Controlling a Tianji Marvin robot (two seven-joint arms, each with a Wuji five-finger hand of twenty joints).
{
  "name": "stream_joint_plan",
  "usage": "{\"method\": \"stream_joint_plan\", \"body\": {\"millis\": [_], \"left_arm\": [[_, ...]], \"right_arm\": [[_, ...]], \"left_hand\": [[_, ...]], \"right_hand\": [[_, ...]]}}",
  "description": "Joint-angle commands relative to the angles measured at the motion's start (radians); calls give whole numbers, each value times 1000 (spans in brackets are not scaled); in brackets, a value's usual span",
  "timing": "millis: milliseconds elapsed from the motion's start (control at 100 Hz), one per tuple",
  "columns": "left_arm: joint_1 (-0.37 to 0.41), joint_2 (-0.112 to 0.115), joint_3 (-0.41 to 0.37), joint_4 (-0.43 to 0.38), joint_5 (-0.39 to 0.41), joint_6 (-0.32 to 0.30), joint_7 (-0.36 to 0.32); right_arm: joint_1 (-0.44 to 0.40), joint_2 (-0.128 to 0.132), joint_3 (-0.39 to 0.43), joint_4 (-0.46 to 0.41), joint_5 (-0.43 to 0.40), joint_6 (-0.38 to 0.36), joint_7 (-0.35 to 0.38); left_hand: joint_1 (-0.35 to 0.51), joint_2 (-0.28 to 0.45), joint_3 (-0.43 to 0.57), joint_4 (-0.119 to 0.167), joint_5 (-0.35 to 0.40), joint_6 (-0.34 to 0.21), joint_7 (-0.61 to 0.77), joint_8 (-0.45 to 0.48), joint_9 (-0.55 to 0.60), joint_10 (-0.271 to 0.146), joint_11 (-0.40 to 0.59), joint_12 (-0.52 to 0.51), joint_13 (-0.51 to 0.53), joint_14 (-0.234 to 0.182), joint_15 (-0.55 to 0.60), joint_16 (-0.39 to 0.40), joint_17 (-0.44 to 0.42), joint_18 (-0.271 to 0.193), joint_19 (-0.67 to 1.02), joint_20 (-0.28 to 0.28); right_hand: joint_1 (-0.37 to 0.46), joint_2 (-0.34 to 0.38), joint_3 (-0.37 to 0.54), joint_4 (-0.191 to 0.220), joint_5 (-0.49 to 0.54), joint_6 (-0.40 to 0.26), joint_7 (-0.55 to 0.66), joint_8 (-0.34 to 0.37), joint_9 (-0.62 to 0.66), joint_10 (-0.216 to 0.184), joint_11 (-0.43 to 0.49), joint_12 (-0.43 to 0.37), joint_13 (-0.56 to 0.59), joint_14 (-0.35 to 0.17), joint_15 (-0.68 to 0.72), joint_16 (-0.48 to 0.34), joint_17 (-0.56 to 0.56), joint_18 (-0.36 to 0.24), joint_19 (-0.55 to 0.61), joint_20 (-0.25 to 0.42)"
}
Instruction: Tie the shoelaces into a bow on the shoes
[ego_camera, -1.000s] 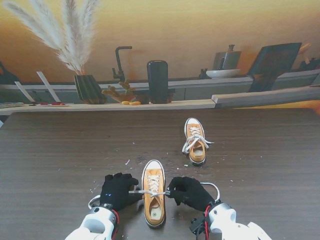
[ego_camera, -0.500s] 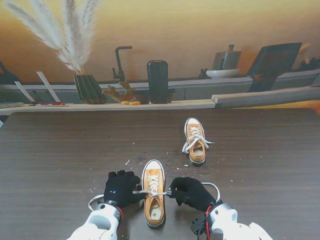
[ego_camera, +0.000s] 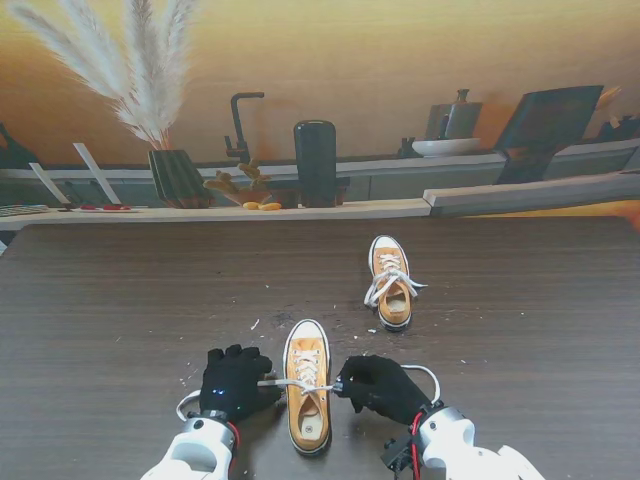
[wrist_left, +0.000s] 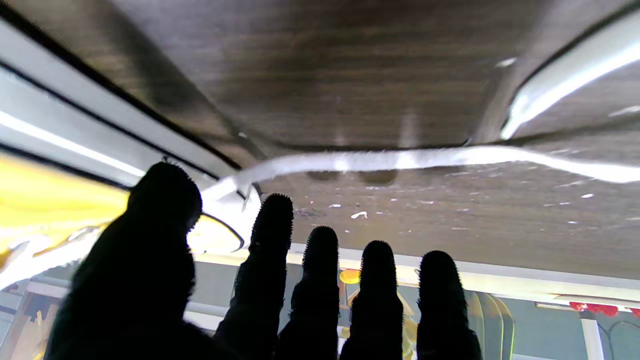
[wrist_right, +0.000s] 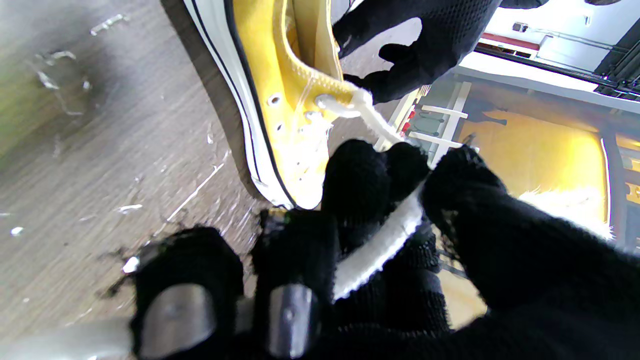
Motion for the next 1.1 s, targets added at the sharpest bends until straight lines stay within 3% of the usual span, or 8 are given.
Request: {"method": "stream_joint_plan", "body": {"millis": [0,510,680,700,770,830,990,1090], "left_arm": [[13,9,-4,-13,17,6,-42],[-63,9,50,72,7,-2,-20],[-94,3,75,119,-12,-15,26],[-96,2,77,122,-15,-17,27],[-104,2,85,132,-19,-22,28],[-108,3,88,138,-20,-29,29],[-107,3,80,143,-48,-74,21],[-104,2,70,152,-57,-108,33]], "right_arm": [[-2,4,-2,-6,0,5,18],[-7,6,-1,-12,-3,14,21],[-10,6,0,-12,-2,14,22],[-10,6,0,-12,-1,14,23],[-11,6,1,-12,-3,12,24],[-12,6,2,-13,-1,12,24],[-13,7,4,-13,0,7,27],[-12,7,4,-12,1,4,28]], "left_hand": [[35,-49,11,19,-24,-67,15,25,-4,-23,10,20,1,-16,12,14,-3,-46,7,1],[52,-66,89,11,-35,-77,15,18,7,-31,21,24,20,-23,29,21,12,-47,24,3],[60,-43,101,-5,-25,-106,-8,2,22,-32,29,27,29,-21,40,25,16,-46,37,6],[72,-41,96,-21,-22,-112,-7,4,24,-33,30,28,28,-21,42,25,15,-46,41,6],[117,-1,61,-39,-13,-137,-1,8,31,-31,31,29,30,-20,46,25,13,-46,46,2],[168,50,-5,-21,9,-147,9,-6,41,-29,32,29,30,-19,49,25,11,-46,47,-3],[250,162,-50,-54,117,-107,17,-49,70,-17,36,27,25,-5,52,25,-6,-43,29,-15],[276,193,-69,-72,134,-88,150,53,87,-20,48,28,30,-5,57,24,-11,-37,15,-23]], "right_hand": [[2,16,-34,28,-10,-55,12,-6,-6,78,-2,11,36,-151,40,25,38,-24,150,6],[4,18,-36,29,-8,-55,10,-6,-6,80,-5,10,36,-151,39,26,38,-24,150,6],[4,17,-37,29,-6,-54,10,-6,-6,80,-6,10,36,-151,39,26,38,-24,150,6],[5,16,-36,29,-6,-55,10,-6,-6,80,-6,10,36,-151,39,26,38,-24,150,6],[5,18,-36,29,-6,-55,10,-6,-5,80,-6,10,36,-151,39,26,38,-24,150,6],[6,17,-36,29,-5,-55,10,-6,-5,80,-6,10,36,-151,39,26,38,-24,150,6],[6,18,-38,29,-2,-55,10,-6,-3,81,-6,10,36,-151,39,26,38,-24,150,6],[6,18,-37,29,0,-53,10,-6,-2,82,-5,10,36,-151,39,26,38,-24,150,6]]}}
